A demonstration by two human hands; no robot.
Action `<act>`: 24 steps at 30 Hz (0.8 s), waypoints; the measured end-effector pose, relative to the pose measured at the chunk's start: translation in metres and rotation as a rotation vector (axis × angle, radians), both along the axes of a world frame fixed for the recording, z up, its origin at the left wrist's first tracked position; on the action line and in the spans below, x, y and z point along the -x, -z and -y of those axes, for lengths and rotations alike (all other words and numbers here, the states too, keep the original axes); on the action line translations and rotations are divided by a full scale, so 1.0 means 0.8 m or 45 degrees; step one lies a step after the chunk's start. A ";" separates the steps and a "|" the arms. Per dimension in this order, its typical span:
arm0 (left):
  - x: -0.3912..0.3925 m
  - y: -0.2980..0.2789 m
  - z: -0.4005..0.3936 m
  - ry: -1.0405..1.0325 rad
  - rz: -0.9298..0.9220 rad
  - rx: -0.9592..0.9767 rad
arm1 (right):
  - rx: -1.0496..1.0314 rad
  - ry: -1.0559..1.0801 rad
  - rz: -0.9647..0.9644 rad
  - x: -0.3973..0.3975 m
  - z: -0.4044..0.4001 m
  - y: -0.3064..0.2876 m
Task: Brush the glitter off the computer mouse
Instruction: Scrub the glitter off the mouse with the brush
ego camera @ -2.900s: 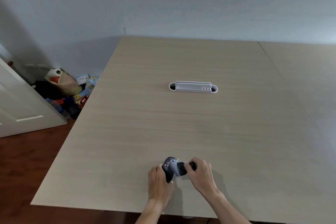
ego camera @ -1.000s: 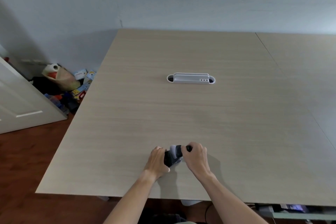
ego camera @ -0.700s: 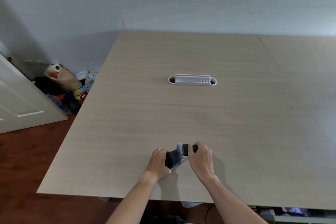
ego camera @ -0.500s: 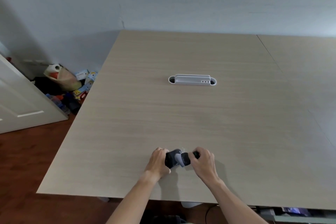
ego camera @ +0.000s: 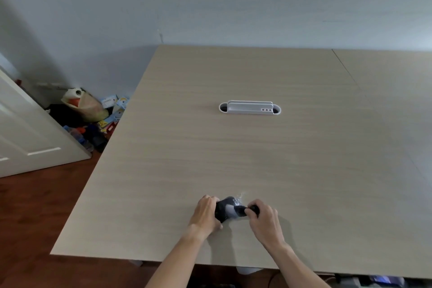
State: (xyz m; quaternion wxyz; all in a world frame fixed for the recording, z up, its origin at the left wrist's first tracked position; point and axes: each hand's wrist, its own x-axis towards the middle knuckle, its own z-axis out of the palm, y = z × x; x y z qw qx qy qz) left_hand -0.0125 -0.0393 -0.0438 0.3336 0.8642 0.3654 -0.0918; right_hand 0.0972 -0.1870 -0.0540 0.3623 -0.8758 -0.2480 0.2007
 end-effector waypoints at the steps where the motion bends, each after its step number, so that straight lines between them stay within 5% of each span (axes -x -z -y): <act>1: 0.000 0.001 0.000 -0.001 -0.003 0.003 | 0.002 0.072 0.007 -0.001 0.000 -0.002; 7: -0.002 0.003 -0.004 0.023 -0.013 0.010 | -0.113 0.030 -0.008 -0.002 -0.003 -0.008; 15: -0.005 0.001 -0.006 0.060 -0.067 -0.021 | 0.003 0.252 -0.008 -0.012 -0.023 -0.020; 24: -0.008 0.001 -0.007 0.109 -0.052 -0.020 | 0.116 0.153 -0.054 -0.031 -0.043 -0.026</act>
